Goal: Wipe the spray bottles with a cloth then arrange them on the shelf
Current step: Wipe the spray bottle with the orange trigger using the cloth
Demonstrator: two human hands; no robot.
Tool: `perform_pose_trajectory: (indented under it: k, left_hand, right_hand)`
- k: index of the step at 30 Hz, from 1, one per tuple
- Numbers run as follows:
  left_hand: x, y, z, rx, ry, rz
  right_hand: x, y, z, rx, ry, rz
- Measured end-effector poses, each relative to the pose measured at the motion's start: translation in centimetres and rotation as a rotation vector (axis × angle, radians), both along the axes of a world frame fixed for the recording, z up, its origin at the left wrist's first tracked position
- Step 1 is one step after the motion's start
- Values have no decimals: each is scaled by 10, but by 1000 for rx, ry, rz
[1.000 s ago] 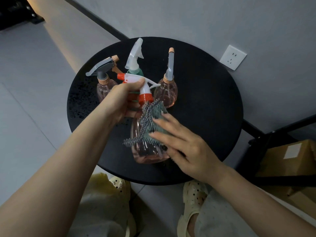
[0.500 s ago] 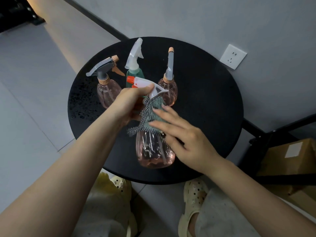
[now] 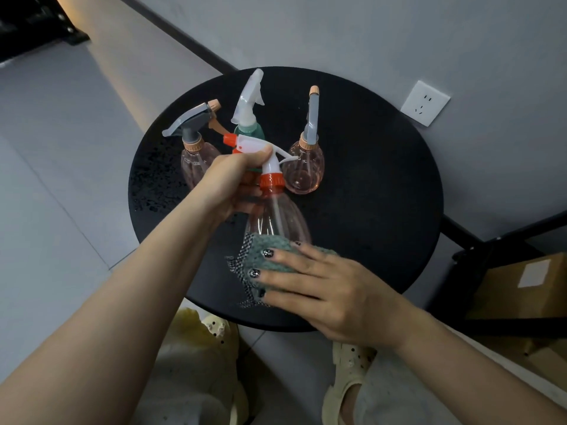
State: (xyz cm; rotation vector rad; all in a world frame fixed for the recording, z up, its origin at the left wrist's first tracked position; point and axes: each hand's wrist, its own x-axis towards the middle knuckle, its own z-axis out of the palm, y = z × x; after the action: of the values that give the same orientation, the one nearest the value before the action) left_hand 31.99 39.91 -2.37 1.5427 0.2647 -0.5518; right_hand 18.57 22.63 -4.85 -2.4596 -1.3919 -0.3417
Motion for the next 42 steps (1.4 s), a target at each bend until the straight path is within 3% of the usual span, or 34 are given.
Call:
perform_pose_trajectory:
  k: [5,11,15,22,26,31,36,42]
  left_hand:
    - [-3,-6,-1,5,-9,1]
    - [-5,-12,-8,-61,41,-70]
    - [-2,-8,-6,-55,21,-57]
    - [1,1,1,22,-25,7]
    - [-1,-1,0,20,-33,2]
    - [-5,-11,1,-23,-5,-19]
    - [-6,-9,3,-61,-45,37]
    - [-8,-2,18,-114,-89,62]
  right_hand:
    - [10,1,8,116,164,-125]
    - [25,4,11,429,459,-357]
    - [20,4,8,352,363,-274]
    - [2,-2,-4,67,22,-33]
    - [5,-3,-1,53,14,-22]
    - [16,4,4,247,258,-230]
    - [22,9,12,655,651,-492]
    - [22,6,8,983,1186,-564]
